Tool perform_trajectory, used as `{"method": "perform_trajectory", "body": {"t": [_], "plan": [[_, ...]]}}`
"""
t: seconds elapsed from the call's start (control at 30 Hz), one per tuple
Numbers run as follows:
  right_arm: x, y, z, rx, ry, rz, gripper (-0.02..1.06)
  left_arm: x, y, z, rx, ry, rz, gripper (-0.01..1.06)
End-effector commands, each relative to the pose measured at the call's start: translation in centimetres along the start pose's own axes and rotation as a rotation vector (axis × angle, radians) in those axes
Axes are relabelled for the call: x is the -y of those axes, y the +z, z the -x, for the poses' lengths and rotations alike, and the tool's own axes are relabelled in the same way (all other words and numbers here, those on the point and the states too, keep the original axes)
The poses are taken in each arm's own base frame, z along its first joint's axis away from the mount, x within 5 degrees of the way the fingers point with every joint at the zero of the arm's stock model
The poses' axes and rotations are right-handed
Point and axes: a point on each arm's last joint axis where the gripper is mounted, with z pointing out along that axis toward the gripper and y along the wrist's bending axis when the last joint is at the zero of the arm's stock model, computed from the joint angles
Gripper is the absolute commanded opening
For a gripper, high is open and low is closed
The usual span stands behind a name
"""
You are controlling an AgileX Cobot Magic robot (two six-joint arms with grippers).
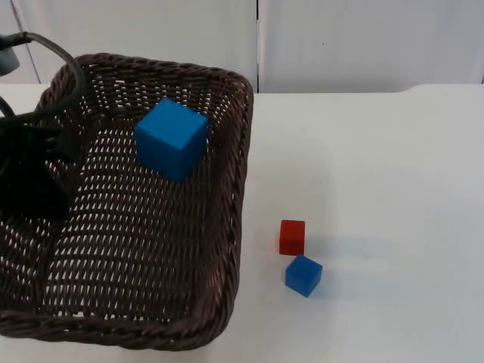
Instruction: Pick up the basket with the left hand and place the largest block into the basket with the right hand.
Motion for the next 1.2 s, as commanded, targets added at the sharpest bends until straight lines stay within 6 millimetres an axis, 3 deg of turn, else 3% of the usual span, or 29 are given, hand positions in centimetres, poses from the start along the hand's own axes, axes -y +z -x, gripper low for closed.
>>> {"method": "perform_trajectory", "body": {"t": [0.0, 0.37, 1.17], "plan": [[-0.5, -1.8, -0.1, 0.043, -0.012, -0.009, 0.85, -0.1, 0.8, 0.4, 0.022, -0.027, -0.007, 0.0], [-1.3, -5.8, 0.0, 0.116, -0.034, -0.015, 0.85, -1.2, 4.1, 0.3, -0.019, -0.043, 0.001, 0.0], [-1.5, -6.0, -0.5, 0.063, -0.055, -0.004, 0.85, -2.2, 9.2, 4.1, -0.048, -0.065, -0.012, 0.0]]}}
